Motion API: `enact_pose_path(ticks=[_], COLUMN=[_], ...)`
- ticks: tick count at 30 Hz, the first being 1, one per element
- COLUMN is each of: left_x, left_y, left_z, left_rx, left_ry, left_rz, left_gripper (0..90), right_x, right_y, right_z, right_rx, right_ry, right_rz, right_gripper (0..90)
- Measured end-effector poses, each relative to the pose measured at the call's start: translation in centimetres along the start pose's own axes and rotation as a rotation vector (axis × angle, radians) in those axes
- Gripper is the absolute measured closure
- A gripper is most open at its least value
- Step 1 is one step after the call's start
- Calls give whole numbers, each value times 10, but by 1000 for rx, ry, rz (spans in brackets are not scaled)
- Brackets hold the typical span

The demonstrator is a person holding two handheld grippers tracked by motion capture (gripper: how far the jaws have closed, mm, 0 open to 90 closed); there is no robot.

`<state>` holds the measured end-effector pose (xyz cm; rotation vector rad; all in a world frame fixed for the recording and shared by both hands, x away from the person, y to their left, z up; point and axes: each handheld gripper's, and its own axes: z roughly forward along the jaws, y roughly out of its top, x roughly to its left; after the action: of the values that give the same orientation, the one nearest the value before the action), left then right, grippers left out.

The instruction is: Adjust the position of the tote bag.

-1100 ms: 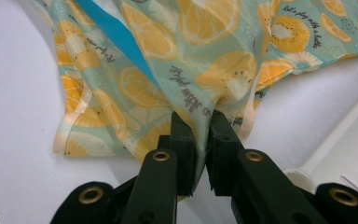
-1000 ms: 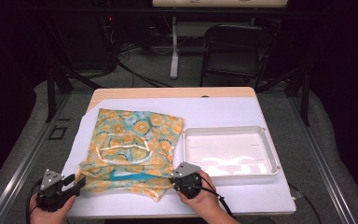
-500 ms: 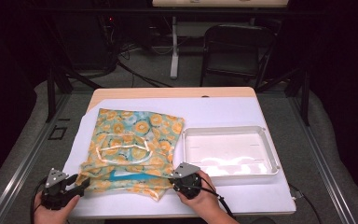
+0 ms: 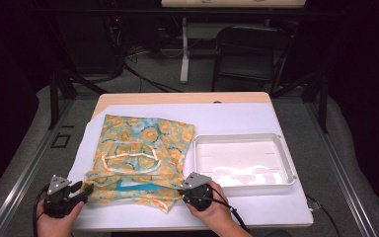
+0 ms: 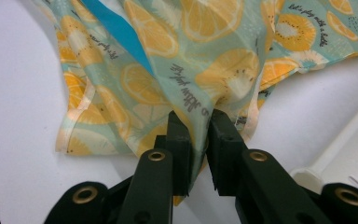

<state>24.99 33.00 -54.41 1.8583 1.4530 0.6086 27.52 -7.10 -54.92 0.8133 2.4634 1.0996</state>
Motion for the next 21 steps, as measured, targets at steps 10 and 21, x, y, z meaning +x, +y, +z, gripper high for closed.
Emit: enact_pose_path(ticks=[10, 21], left_x=[2, 4], left_y=[2, -1], left_z=[-8, -4], left_rx=[-41, 16], left_ry=[54, 52], left_rz=[9, 18], left_gripper=[658, 731], right_x=[0, 0], right_y=[0, 0], right_z=[0, 0], right_rx=[-3, -6], right_ry=[-2, -5], right_rz=[1, 3], right_gripper=[794, 793])
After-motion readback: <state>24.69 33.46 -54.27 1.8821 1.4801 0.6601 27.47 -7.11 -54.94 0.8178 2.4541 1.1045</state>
